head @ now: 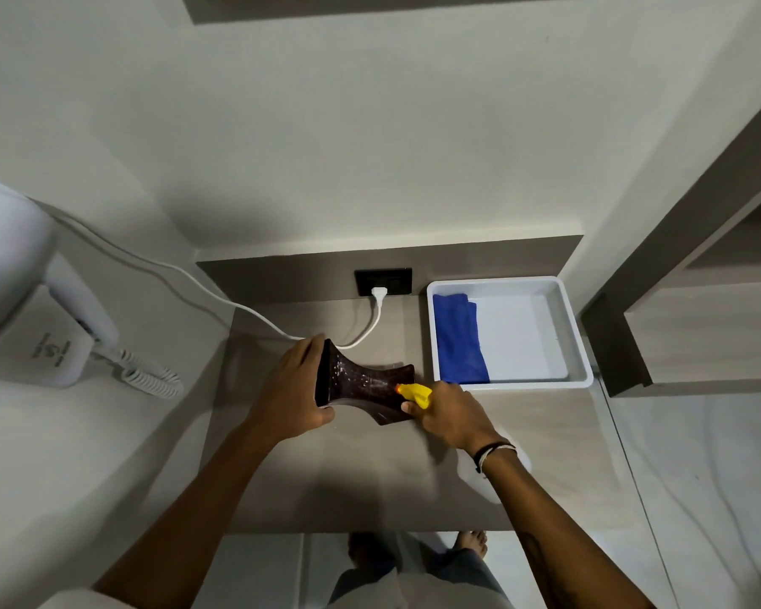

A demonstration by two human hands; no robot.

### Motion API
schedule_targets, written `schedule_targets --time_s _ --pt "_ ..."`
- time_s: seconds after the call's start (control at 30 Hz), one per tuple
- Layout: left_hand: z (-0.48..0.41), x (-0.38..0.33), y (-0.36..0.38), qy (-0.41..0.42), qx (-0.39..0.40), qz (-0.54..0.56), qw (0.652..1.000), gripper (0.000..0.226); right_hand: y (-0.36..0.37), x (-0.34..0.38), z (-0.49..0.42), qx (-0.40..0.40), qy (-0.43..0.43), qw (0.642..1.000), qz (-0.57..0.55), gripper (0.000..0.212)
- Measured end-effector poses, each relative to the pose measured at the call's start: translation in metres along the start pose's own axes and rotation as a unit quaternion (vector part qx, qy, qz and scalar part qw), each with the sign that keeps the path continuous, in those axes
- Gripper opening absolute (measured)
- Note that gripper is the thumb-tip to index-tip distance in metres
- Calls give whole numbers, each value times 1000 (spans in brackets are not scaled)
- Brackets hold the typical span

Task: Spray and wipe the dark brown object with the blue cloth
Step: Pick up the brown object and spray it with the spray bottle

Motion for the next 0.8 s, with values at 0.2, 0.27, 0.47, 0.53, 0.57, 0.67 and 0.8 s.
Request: schedule_targets --time_s 0.2,0.27,0.47,0.53,0.57,0.67,0.8 --pt "-1 11 -4 -37 3 30 999 122 -6 -3 3 -22 7 999 -28 52" --pt "0 14 -6 -91 -5 77 993 109 -10 2 6 -28 -15 998 -55 50" --pt "0 22 -9 -302 -9 194 933 73 -12 25 20 3 -107 985 -136 46" --pt "-1 25 -9 -354 -11 219 909 78 -10 32 22 8 -122 983 -135 45" --pt "-1 27 -9 -374 -17 228 899 81 -10 35 22 10 -127 984 -127 44" --pt "-1 31 -8 -411 -31 241 878 89 -8 43 21 2 -135 986 -98 44" --pt "0 28 -9 -414 -27 239 878 87 -6 49 17 -5 -136 989 -55 48"
Point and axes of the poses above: each hand's wrist, its own z-axis away from the middle knuckle, its own y-axis out of the palm, x = y × z, the point moved 2 cm from there along -z, towards the middle knuckle, and after that the axes turned 13 degrees about -x, right-handed, at the moved point
